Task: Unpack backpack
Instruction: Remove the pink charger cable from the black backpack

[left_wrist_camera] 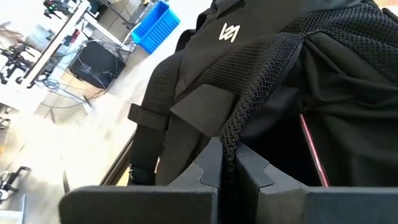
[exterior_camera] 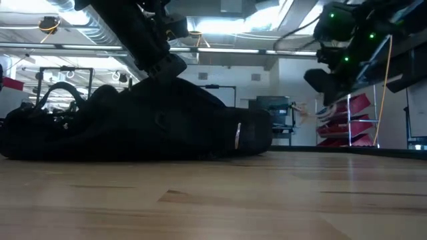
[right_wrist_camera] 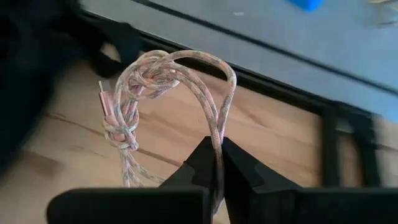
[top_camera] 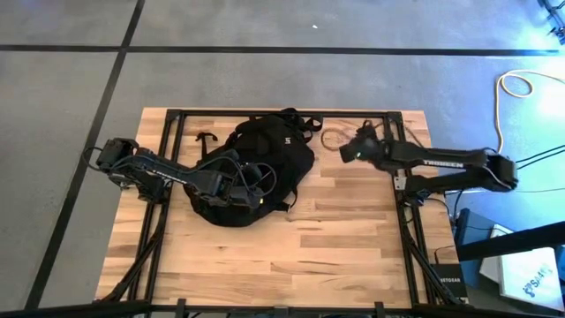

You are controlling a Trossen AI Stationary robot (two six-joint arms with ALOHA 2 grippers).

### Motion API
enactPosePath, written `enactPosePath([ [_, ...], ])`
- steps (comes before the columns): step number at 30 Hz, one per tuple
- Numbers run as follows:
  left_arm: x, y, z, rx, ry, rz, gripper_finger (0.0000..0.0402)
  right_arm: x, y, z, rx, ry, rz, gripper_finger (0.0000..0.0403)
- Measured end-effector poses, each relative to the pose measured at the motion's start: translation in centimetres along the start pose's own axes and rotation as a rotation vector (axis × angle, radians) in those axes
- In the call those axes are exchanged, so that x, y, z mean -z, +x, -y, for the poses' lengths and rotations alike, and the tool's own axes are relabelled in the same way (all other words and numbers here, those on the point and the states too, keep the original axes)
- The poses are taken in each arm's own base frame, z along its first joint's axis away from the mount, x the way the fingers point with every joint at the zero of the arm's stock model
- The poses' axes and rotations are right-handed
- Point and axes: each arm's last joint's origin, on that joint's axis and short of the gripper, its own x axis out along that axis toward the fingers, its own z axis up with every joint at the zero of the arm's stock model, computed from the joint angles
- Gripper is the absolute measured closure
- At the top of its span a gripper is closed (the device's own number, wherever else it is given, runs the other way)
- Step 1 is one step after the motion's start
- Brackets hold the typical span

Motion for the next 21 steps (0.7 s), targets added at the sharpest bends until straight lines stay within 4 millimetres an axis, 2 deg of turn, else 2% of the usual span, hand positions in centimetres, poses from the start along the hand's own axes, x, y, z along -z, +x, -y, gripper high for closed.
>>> enactPosePath([
  [3, 0.0, 0.0, 0.0, 0.012, -0.001, -0.005, 0.0402, -0.4, 0.8, 1.0, -0.098, 0.028, -0.017, 0.0402],
  [8, 0.0, 0.0, 0.0, 0.012, 0.0, -0.005, 0.0402, -0.1, 2.8, 2.8, -0.098, 0.104, -0.035, 0.0402],
  [12, 0.0, 0.0, 0.0, 0.014, 0.001, -0.005, 0.0402, 0.6, 4.3, 4.0, -0.104, 0.196, -0.004, 0.0402],
  [17, 0.0, 0.0, 0.0, 0.014, 0.001, -0.006, 0.0402, 1.6, 5.9, 5.2, -0.23, 0.296, 0.029, 0.0402],
  [21, 0.0, 0.0, 0.0, 0.014, 0.0, -0.006, 0.0402, 2.7, 6.6, 6.5, -0.15, 0.36, 0.017, 0.0402],
])
